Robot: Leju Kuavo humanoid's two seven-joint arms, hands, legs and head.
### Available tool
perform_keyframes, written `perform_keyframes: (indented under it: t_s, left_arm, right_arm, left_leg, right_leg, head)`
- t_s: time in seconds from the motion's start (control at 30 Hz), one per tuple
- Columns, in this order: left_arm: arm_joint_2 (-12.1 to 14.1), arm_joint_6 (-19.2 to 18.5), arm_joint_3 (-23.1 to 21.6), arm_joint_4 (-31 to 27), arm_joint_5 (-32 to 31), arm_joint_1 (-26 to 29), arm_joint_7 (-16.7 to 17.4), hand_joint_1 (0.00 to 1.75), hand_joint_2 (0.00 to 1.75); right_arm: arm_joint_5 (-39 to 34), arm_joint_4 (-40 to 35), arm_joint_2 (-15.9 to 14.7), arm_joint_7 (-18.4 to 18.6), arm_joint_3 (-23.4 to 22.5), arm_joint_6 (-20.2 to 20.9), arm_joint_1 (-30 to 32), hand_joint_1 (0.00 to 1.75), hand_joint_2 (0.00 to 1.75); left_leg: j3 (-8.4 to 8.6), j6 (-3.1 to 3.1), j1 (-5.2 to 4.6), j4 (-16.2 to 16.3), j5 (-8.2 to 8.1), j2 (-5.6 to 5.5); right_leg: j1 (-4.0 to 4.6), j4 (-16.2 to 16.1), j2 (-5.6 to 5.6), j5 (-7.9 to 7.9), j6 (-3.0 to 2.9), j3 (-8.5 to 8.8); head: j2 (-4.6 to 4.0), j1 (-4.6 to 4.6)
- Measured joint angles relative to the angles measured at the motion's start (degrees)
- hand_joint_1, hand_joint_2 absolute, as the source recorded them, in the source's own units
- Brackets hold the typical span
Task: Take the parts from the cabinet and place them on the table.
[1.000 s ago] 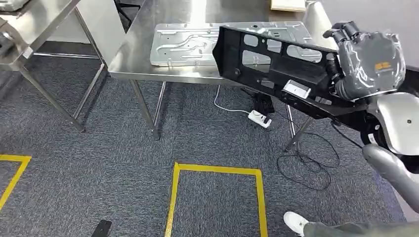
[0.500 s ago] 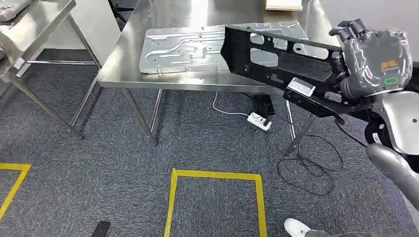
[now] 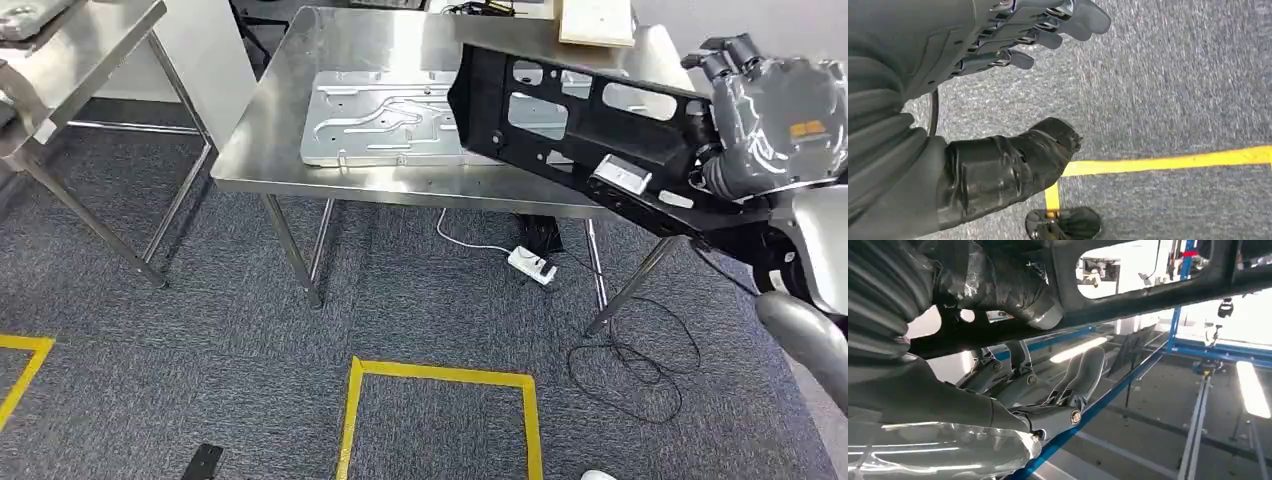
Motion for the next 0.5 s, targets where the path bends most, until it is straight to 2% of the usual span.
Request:
perform_keyframes:
  t_s: [0.03, 0.07, 0.1, 0.13, 0.17, 0.2, 0.23, 0.27, 0.3, 0.33, 0.37, 0.4, 0.43, 0.47, 0.5]
  left_arm:
    - [-0.1, 0.0, 0.0, 0.0, 0.0, 0.0, 0.0, 0.0, 1.75]
    - [-0.1, 0.0, 0.0, 0.0, 0.0, 0.0, 0.0, 0.0, 1.75]
    - [-0.1, 0.0, 0.0, 0.0, 0.0, 0.0, 0.0, 0.0, 1.75]
    - [-0.1, 0.0, 0.0, 0.0, 0.0, 0.0, 0.0, 0.0, 1.75]
    - [-0.1, 0.0, 0.0, 0.0, 0.0, -0.2, 0.1, 0.0, 1.75]
    - [-0.1, 0.0, 0.0, 0.0, 0.0, -0.3, 0.2, 0.0, 1.75]
    - [-0.1, 0.0, 0.0, 0.0, 0.0, -0.1, 0.2, 0.0, 1.75]
    - [-0.1, 0.0, -0.1, 0.0, 0.0, -0.1, 0.2, 0.0, 1.75]
    - [0.0, 0.0, -0.1, 0.0, 0.0, -0.2, 0.2, 0.0, 1.75]
    - [-0.1, 0.0, -0.1, 0.0, 0.0, -0.3, 0.2, 0.0, 1.75]
    - [-0.1, 0.0, -0.1, 0.0, 0.0, -0.5, 0.2, 0.0, 1.75]
    - [-0.1, 0.0, -0.1, 0.0, 0.0, -0.5, 0.2, 0.0, 1.75]
    - [-0.1, 0.0, -0.1, 0.0, 0.0, -0.5, 0.2, 0.0, 1.75]
    - [-0.1, 0.0, -0.1, 0.0, 0.1, -0.3, 0.2, 0.0, 1.75]
    - [-0.2, 0.0, -0.1, 0.0, 0.1, -0.2, 0.2, 0.0, 1.75]
  right_arm:
    - [0.0, 0.0, 0.0, 0.0, 0.0, 0.0, -0.1, 1.75, 1.75]
    - [0.1, 0.0, 0.0, -0.1, 0.0, 0.0, -0.1, 1.75, 1.75]
    - [0.1, 0.0, 0.0, -0.2, 0.0, -0.1, -0.1, 1.75, 1.75]
    - [0.1, 0.1, 0.0, -0.2, 0.0, -0.1, -0.1, 1.75, 1.75]
    - [0.1, 0.1, 0.0, -0.2, 0.0, -0.1, -0.3, 1.75, 1.75]
    - [0.1, 0.1, -0.1, -0.3, 0.0, -0.1, -0.1, 1.75, 1.75]
    - [0.1, 0.1, -0.2, -0.2, 0.0, -0.2, 0.1, 1.75, 1.75]
    - [0.2, 0.1, -0.2, -0.2, 0.0, -0.2, 0.1, 1.75, 1.75]
    - [0.3, 0.1, -0.2, -0.2, 0.0, -0.2, 0.1, 1.75, 1.75]
    - [0.5, 0.1, -0.2, -0.3, 0.0, -0.2, 0.2, 1.75, 1.75]
    - [0.8, 0.1, -0.2, -0.3, 0.0, -0.2, 0.2, 1.75, 1.75]
    - [1.1, 0.1, -0.1, -0.6, 0.0, -0.2, 0.3, 1.75, 1.75]
    - [1.3, 0.1, -0.1, -0.6, 0.0, -0.2, 0.4, 1.75, 1.75]
    - [1.5, 0.1, 0.0, -0.7, 0.1, -0.2, 0.5, 1.75, 1.75]
    - [1.5, 0.2, 0.0, -0.7, 0.1, -0.2, 0.7, 1.75, 1.75]
  left_leg:
    - [0.62, -0.1, 0.06, 0.1, -0.54, -0.02]
    - [1.34, -0.28, 0.16, 0.2, -1.15, -0.04]
    - [2.02, -0.63, 0.21, 0.4, -1.91, -0.06]
    - [2.05, -1.09, 0.01, 0.7, -2.61, -0.08]
    - [2.16, -1.35, -0.01, 0.9, -2.94, -0.16]
    - [1.94, -1.84, -0.08, 0.9, -3.35, -0.04]
    - [2.51, -2.13, -0.09, 1.3, -3.31, 0.02]
    - [2.57, -2.27, -0.14, 1.3, -3.44, 0.01]
    - [1.92, -2.53, -0.01, 2.3, -3.56, 0.09]
    - [0.65, -2.82, 0.12, 5.0, -3.45, 0.12]
    - [-1.85, -3.2, 0.22, 9.0, -4.26, 0.16]
    - [-4.95, -3.52, 0.35, 13.5, -6.02, 0.17]
    - [-7.32, -3.71, 0.39, 16.5, -7.66, 0.17]
    - [-9.38, -3.69, 0.4, 18.5, -8.93, 0.17]
    - [-10.36, -3.62, 0.39, 18.3, -8.54, 0.17]
  right_leg:
    - [-0.06, -2.9, 0.0, 2.0, -0.09, 0.48]
    - [-0.08, -7.1, -0.02, 5.04, 0.0, 1.6]
    - [-0.13, -12.1, -0.05, 9.59, 0.14, 2.97]
    - [-0.1, -14.4, -0.18, 12.24, -0.22, 3.06]
    - [0.09, -14.2, -0.23, 9.37, -0.99, 2.79]
    - [0.2, -14.1, -0.18, 10.73, -1.38, 3.24]
    - [0.18, -14.1, -0.03, 10.61, -2.03, 3.29]
    - [0.17, -14.1, 0.02, 10.51, -2.36, 3.47]
    - [-0.02, -14.3, 0.02, 10.44, -2.78, 4.06]
    - [0.04, -14.4, 0.02, 10.17, -3.15, 4.44]
    - [0.11, -14.4, 0.01, 9.85, -3.45, 4.65]
    - [0.21, -14.4, 0.02, 9.53, -3.6, 4.92]
    - [0.29, -14.4, 0.02, 9.13, -3.63, 5.23]
    - [0.38, -14.4, 0.03, 8.68, -3.65, 5.71]
    - [0.51, -14.4, 0.05, 8.19, -3.69, 6.32]
  head:
    - [0.0, 0.0]
    - [0.0, 0.0]
    - [0.0, 0.04]
    - [0.0, 0.18]
    - [-0.02, 0.17]
    - [0.0, 0.06]
    - [-0.02, 0.15]
    - [0.0, 0.09]
    - [0.0, 0.09]
    - [-0.02, 0.09]
    - [0.0, -0.03]
    - [0.0, 0.0]
    - [0.0, 0.0]
    - [0.0, 0.0]
    - [0.0, -0.02]
